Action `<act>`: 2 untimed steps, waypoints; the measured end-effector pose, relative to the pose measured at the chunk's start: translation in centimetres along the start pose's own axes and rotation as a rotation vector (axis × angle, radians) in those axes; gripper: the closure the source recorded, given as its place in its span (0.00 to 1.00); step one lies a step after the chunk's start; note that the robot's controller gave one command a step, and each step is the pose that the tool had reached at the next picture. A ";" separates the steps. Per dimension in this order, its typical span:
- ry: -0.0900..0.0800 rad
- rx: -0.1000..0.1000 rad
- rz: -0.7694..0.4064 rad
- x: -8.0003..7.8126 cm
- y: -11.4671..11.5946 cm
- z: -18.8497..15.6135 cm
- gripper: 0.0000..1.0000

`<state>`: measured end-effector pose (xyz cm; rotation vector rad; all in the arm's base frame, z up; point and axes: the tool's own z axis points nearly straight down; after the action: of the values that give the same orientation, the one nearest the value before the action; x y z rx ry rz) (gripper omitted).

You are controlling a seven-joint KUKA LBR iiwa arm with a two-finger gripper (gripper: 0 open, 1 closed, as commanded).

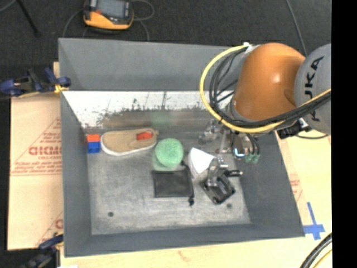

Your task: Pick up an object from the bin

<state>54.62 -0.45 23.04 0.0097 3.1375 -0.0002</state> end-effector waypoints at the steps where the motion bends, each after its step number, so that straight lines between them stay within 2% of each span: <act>1: -0.004 0.000 -0.103 -0.8 0.3 15.1 1.00; 2: -0.004 0.000 -0.103 -0.8 0.3 15.1 1.00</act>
Offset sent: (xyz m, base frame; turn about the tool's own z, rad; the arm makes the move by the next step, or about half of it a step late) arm 0.0000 0.0000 0.0000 0.0000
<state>55.50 -0.14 7.94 -0.1512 3.1301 0.0001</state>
